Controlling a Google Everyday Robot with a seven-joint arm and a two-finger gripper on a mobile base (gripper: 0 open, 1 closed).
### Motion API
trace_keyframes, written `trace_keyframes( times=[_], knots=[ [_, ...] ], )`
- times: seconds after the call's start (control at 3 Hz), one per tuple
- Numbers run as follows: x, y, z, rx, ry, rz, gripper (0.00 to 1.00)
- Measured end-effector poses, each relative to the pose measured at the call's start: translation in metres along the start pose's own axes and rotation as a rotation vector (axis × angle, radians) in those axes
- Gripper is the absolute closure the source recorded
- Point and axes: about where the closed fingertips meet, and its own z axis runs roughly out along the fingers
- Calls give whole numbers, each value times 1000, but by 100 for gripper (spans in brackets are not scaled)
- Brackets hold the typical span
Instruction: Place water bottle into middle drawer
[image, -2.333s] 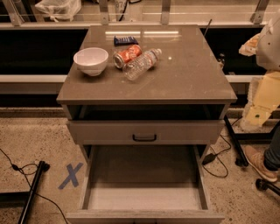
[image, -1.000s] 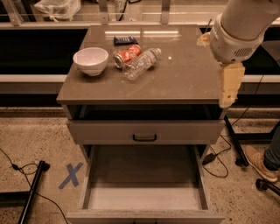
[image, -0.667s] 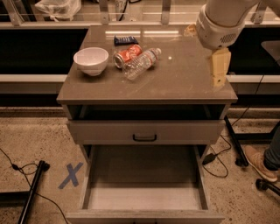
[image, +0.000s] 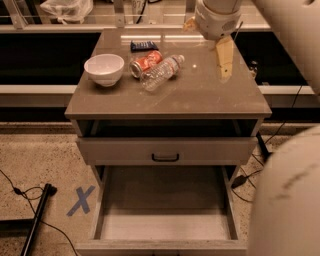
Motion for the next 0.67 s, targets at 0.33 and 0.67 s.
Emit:
trace_keyframes(
  times=[0.33, 0.67],
  knots=[
    [-13, -20, 28, -29, -29, -64, 0],
    [-31, -27, 56, -59, -69, -130, 0]
  ],
)
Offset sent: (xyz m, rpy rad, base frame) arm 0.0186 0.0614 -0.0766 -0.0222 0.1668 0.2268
